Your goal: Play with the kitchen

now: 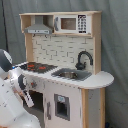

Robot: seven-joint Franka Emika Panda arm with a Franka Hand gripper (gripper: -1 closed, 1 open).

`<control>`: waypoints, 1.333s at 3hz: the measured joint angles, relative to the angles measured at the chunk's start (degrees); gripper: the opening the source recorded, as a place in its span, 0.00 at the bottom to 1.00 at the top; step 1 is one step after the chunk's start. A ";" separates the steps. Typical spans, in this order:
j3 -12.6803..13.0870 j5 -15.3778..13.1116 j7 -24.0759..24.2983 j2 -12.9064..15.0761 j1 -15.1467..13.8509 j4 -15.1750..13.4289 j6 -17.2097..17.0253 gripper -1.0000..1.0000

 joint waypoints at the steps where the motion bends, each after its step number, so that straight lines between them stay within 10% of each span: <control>1: 1.50 0.75 5.69 0.01 0.01 0.00 0.89 0.00; 4: 6.45 3.99 19.50 3.18 4.48 -0.07 3.69 0.00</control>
